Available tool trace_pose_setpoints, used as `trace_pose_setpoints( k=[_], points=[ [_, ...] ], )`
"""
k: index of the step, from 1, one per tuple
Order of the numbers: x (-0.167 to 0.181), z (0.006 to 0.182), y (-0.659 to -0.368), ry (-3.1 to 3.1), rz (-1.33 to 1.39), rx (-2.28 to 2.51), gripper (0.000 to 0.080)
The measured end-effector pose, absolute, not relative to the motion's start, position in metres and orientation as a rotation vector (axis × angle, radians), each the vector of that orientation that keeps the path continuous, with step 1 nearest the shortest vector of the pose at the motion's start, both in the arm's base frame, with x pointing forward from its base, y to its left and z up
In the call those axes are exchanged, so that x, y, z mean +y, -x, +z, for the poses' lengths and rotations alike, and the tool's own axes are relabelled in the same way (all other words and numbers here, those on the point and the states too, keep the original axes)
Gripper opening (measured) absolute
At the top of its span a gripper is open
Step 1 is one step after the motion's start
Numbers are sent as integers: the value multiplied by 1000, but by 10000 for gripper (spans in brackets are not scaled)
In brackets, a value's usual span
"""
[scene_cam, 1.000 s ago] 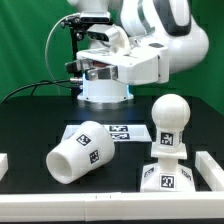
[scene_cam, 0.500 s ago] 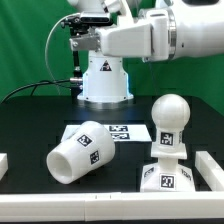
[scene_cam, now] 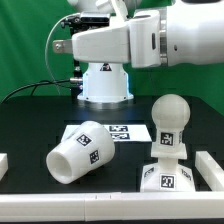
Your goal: Assemble lamp
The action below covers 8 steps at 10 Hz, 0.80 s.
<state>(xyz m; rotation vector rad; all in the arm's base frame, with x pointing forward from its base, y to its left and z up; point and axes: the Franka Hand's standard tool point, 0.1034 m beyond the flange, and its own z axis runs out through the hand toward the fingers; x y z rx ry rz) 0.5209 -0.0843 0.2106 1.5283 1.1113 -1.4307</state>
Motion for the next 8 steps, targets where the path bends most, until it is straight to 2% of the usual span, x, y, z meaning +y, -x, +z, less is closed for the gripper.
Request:
trace_pose_setpoints(
  k=[1, 3, 5, 8],
  points=[
    [-85, 209, -523, -1562, -1467, 1078, 699],
    [-95, 220, -529, -1629, -1560, 912, 699],
    [-111, 219, -538, -1692, -1632, 730, 699],
    [-125, 222, -535, -1762, -1770, 497, 699]
  ],
)
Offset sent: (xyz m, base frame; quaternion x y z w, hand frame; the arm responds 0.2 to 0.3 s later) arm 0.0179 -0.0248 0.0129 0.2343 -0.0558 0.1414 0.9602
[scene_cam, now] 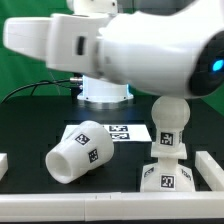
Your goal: Assemble lamp
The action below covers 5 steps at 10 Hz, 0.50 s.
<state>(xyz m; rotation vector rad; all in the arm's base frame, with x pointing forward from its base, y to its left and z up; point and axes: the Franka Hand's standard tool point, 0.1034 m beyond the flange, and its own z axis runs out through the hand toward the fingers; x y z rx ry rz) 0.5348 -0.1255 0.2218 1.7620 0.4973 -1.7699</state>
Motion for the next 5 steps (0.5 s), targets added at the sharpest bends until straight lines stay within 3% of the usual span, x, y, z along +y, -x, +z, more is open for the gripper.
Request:
trace_pose_setpoints(
  k=[3, 4, 5],
  points=[
    [-130, 224, -524, -1832, -1884, 350, 699],
    [-127, 230, -510, -1888, -1904, 253, 699],
    [-128, 247, -493, -1901, -1938, 69, 699]
  ],
)
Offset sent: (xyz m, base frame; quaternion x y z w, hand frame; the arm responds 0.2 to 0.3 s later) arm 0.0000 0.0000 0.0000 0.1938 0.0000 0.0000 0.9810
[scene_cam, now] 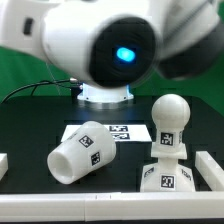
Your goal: Assemble lamp
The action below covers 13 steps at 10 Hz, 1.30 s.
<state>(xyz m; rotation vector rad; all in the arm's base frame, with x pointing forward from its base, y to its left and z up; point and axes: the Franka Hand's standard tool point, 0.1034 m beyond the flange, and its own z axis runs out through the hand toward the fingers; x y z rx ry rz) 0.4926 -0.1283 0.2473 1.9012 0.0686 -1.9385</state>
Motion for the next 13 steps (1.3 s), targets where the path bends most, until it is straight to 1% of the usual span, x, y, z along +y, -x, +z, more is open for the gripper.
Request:
trace_pose_setpoints(
  k=[1, 2, 3, 4, 6, 9, 11, 12, 13],
  points=[
    [-129, 264, -482, -1862, -2032, -73, 699],
    [-123, 269, -476, -1908, -2084, -204, 699],
    [-119, 279, -469, -1969, -2102, -331, 699],
    [-117, 284, -463, -2012, -2094, -419, 699],
    [-117, 287, -454, -2057, -2127, -472, 699],
    [-117, 283, -455, -2070, -2115, -477, 699],
    [-113, 275, -464, -2184, -1993, -520, 699],
    [-115, 270, -476, -2291, -1854, -506, 699],
    [-117, 273, -490, -2388, -1706, -482, 699]
  ],
)
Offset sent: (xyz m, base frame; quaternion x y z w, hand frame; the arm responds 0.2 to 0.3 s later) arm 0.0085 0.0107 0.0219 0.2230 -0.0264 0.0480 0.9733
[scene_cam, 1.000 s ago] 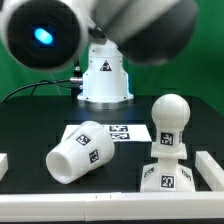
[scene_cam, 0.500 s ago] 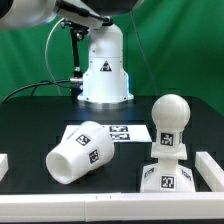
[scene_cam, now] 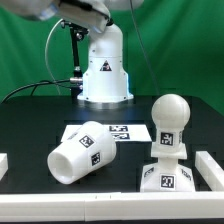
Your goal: Assemble lamp
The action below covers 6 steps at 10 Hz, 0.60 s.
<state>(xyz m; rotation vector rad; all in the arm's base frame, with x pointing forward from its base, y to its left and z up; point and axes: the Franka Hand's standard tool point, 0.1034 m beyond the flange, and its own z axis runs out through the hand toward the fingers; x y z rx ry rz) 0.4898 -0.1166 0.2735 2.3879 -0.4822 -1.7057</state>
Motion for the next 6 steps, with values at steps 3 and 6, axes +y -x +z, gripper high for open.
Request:
trace_pose_setpoints(
  k=[3, 6],
  points=[
    [-123, 295, -533, -2630, -1227, -223, 699],
    [-119, 292, -532, -2715, -1079, -203, 699]
  ],
)
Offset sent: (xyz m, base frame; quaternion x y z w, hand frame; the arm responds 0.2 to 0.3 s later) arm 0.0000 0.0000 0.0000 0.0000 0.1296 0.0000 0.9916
